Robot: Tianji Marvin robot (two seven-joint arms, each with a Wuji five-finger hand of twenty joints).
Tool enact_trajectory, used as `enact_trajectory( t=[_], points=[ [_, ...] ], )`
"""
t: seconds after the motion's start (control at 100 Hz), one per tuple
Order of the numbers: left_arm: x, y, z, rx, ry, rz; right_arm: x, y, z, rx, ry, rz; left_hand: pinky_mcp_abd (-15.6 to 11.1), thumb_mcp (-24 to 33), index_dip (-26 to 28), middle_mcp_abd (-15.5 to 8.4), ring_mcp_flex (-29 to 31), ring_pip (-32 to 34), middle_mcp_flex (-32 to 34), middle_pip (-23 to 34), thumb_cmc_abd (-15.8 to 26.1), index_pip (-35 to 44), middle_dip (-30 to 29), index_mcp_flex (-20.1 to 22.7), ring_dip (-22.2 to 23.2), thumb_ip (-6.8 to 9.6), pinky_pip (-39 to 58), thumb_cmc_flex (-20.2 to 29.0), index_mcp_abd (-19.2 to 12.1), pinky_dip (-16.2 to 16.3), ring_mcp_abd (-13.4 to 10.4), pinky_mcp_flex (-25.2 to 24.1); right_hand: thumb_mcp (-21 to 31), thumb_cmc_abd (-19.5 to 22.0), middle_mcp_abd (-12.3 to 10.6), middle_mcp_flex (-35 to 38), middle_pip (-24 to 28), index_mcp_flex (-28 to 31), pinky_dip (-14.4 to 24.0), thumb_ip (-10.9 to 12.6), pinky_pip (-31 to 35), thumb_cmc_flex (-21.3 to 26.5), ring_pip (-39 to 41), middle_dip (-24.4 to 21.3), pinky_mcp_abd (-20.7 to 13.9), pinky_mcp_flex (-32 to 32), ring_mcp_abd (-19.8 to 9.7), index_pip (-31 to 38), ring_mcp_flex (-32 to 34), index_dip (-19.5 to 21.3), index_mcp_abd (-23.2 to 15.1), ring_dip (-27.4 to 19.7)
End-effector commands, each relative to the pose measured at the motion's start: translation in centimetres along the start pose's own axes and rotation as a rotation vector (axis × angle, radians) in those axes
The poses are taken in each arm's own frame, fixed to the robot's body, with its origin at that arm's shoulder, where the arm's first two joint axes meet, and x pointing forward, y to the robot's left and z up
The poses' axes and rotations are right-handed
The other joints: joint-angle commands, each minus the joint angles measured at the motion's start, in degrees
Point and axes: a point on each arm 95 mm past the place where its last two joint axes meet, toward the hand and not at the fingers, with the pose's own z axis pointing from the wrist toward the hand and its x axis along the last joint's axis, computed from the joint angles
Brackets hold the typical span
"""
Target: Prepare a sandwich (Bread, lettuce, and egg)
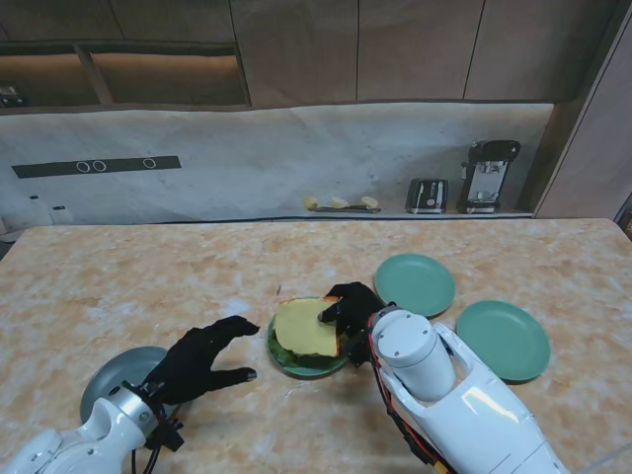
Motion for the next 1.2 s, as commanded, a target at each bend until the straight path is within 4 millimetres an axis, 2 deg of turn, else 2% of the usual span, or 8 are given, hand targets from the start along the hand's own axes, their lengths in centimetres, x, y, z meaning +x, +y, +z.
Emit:
enact_trajectory(
  t=[0.0,0.16,0.36,0.64,0.68,0.79,0.94,1.19],
  points=[
    [0.0,0.2,-0.1,-0.013,-0.001,0.000,-0.2,-0.3,0.1,0.013,-0.006,-0.008,-0.50,-0.66,-0.15,-0.77,-1.87,-0.09,-1.65,0.11,2.41,0.82,0.40,1.21,-0.30,-0.56,0.76,0.36,-0.59,1.47,-1.28,-0.53,-1.69,-0.33,-0.53,-1.79,0.79,-0.71,0.86,-0.92,3.24,-2.14,0.16,-34.21,-6.21,-0.49,2.74,-0.06,-1.89,0.00,0.43,1.92],
    [0.0,0.2,-0.1,-0.017,-0.003,-0.001,-0.4,0.3,0.2,0.002,-0.018,-0.037,-0.51,-0.64,-0.13,-0.63,-1.93,-0.09,-1.62,0.14,2.40,0.83,0.39,1.22,-0.31,-0.55,0.80,0.37,-0.64,1.54,-1.35,-0.53,-0.02,-0.82,-1.15,-4.74,0.22,-1.73,0.98,-0.17,5.45,-6.37,0.01,-33.48,-6.45,-4.17,2.44,-3.47,-4.79,1.24,1.45,1.86],
    [0.1,0.2,-0.1,-0.015,-0.002,-0.004,-0.7,0.8,0.5,0.001,-0.036,-0.076,-0.47,-0.62,-0.11,-0.74,-1.94,-0.09,-1.74,0.13,2.40,0.88,0.38,1.30,-0.32,-0.54,0.81,0.42,-0.64,1.58,-1.25,-0.51,-0.86,0.30,-1.49,-5.92,-0.45,-2.34,1.07,0.36,6.47,-7.75,-0.26,-33.64,-6.69,-6.61,2.41,-5.14,-6.67,1.99,1.96,1.72],
    [0.0,0.2,-0.1,-0.013,-0.005,-0.006,-1.1,1.3,1.1,0.009,-0.034,-0.196,-0.48,-0.63,-0.09,-0.62,-1.95,-0.08,-1.58,0.22,2.36,0.93,0.39,1.46,-0.33,-0.55,0.81,0.45,-0.71,1.60,-1.29,-0.51,-2.79,2.28,-2.44,-9.04,-1.99,-3.03,2.25,4.26,8.92,-9.79,-1.29,-34.46,-8.53,-13.23,2.17,-9.68,-11.32,6.19,2.63,1.44],
    [0.0,0.2,-0.1,-0.013,-0.005,-0.006,-1.1,1.4,1.2,0.012,-0.034,-0.217,-0.51,-0.65,-0.09,-0.56,-1.96,-0.07,-1.55,0.22,2.37,0.93,0.39,1.45,-0.33,-0.55,0.80,0.42,-0.75,1.60,-1.26,-0.51,-2.98,2.60,-2.82,-9.86,-2.25,-3.47,2.59,5.62,8.66,-10.08,-1.68,-34.74,-9.04,-14.15,1.67,-11.50,-12.27,9.60,2.59,1.42],
    [0.0,0.2,-0.1,-0.012,-0.006,-0.006,-1.2,1.5,1.5,0.018,-0.023,-0.273,-0.48,-0.65,-0.09,-0.60,-1.92,-0.04,-1.53,0.17,2.38,0.96,0.37,1.54,-0.33,-0.55,0.80,0.40,-0.75,1.61,-1.31,-0.51,-3.46,3.01,-3.43,-11.67,-2.94,-5.08,3.09,5.96,8.65,-10.86,-2.64,-35.03,-9.90,-17.29,1.06,-12.38,-14.91,10.53,2.10,1.21],
    [0.0,0.3,-0.1,-0.011,-0.009,-0.006,-1.2,1.7,1.9,0.005,0.005,-0.346,-0.53,-0.63,-0.08,-0.68,-2.00,-0.06,-1.72,0.16,2.33,0.98,0.36,1.67,-0.34,-0.54,0.84,0.49,-0.71,1.63,-1.33,-0.48,-4.17,3.61,-4.07,-15.40,-4.14,-7.80,3.16,6.25,5.22,-11.49,-6.64,-35.77,-10.16,-23.93,-0.14,-13.27,-20.22,11.44,1.23,-0.32],
    [-0.1,0.3,0.0,-0.010,-0.011,-0.007,-1.3,2.0,2.1,0.051,-0.009,-0.376,-0.45,-0.64,-0.09,-0.63,-1.96,-0.04,-1.52,0.24,2.37,0.99,0.38,1.68,-0.34,-0.55,0.82,0.44,-0.77,1.61,-1.31,-0.50,-6.68,4.55,-4.60,-18.24,-8.48,-9.21,2.61,6.28,-4.32,-13.54,-15.64,-39.48,-6.29,-33.11,-0.59,-15.50,-25.67,11.66,0.62,-4.76]
  ],
)
